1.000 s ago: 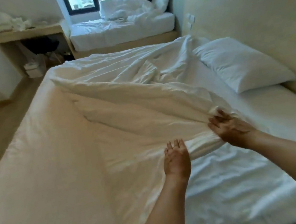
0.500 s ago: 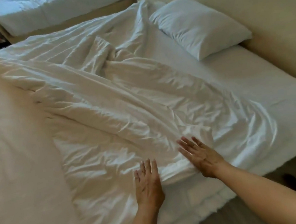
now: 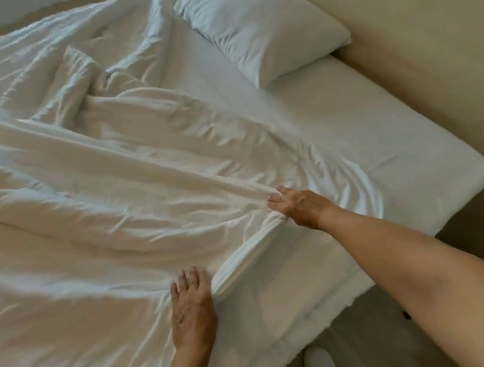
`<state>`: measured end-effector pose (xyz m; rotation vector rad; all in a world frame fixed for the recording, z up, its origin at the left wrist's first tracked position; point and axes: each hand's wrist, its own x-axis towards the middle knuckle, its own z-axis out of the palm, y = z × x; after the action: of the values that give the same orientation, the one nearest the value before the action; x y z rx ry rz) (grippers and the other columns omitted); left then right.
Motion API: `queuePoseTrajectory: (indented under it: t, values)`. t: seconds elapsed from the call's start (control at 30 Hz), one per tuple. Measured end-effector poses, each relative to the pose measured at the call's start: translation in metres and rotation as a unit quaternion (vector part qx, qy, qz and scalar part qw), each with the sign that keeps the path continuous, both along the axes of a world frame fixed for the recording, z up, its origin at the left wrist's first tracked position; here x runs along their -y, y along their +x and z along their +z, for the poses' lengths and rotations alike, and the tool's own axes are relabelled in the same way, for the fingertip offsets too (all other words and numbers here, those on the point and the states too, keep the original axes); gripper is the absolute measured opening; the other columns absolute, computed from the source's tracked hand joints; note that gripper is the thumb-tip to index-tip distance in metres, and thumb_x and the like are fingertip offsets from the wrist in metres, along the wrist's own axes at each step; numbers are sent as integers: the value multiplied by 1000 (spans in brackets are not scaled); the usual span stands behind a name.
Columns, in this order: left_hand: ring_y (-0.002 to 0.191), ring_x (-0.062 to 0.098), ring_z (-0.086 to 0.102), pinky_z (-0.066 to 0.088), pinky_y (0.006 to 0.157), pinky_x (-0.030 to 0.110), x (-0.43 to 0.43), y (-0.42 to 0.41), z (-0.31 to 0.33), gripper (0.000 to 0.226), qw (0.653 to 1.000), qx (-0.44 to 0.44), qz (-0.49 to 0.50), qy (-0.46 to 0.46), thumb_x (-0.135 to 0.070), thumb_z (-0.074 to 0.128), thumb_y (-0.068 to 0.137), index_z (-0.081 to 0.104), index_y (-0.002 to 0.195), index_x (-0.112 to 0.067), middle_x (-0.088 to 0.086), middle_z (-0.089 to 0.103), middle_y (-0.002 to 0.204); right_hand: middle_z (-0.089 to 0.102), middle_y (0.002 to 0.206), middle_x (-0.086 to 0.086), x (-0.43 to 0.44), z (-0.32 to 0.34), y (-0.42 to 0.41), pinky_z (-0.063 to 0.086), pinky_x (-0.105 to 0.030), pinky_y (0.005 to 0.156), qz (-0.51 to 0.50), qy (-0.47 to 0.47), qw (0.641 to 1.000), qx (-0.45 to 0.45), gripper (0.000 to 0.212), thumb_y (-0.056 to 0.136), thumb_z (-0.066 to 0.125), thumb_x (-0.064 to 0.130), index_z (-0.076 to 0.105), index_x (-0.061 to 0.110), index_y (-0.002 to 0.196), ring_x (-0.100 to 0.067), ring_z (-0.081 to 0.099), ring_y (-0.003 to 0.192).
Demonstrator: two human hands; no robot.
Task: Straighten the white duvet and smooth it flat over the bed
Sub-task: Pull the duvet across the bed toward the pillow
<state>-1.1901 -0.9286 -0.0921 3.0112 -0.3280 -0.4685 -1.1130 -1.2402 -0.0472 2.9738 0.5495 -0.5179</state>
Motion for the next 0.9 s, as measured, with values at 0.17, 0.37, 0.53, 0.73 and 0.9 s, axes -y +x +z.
queuePoseTrajectory:
  t: [0.17, 0.37, 0.53, 0.73, 0.9]
  values:
    - [149, 29, 3, -4, 119, 38, 107, 27, 44, 78, 998, 25, -34, -45, 7, 37, 84, 14, 155, -14, 9, 10, 162, 64, 126, -16, 106, 49, 29, 55, -52, 87, 96, 1, 983, 158, 51, 73, 56, -23, 66, -1, 118, -43, 58, 117]
    - [149, 25, -4, -6, 120, 37, 226, 0, 49, 76, 987, 24, -131, -85, 10, 33, 89, 3, 155, -13, 8, 2, 163, 37, 153, -12, 228, 46, -53, 28, -45, 114, -16, -79, 989, 127, 66, 82, 44, -21, 42, 2, 143, -39, 30, 141]
    - [148, 26, -12, -4, 121, 43, 232, -33, 15, 71, 987, -35, -154, -40, 2, 27, 95, -7, 154, -18, 6, -7, 162, -18, 161, -5, 204, -10, -111, -8, -44, 120, -91, -82, 992, -16, 97, 87, 56, 15, -18, 16, 151, -27, -19, 147]
    - [147, 23, -15, -7, 119, 48, 211, -39, -22, 95, 989, 52, -131, -37, 0, 50, 85, -12, 154, -24, 3, -12, 161, -15, 162, -1, 160, -43, -89, -8, -42, 120, -46, -20, 998, -27, 86, 87, 35, -11, -8, 20, 155, -25, -15, 148]
    - [149, 23, -1, 3, 118, 52, 96, -45, -28, 99, 997, 62, -30, 17, 10, 47, 74, -3, 154, -18, 3, 2, 162, -11, 162, -3, 178, -36, -110, -7, -34, 119, -43, -62, 994, -78, 79, 90, 26, -18, -4, 16, 155, -26, -11, 149]
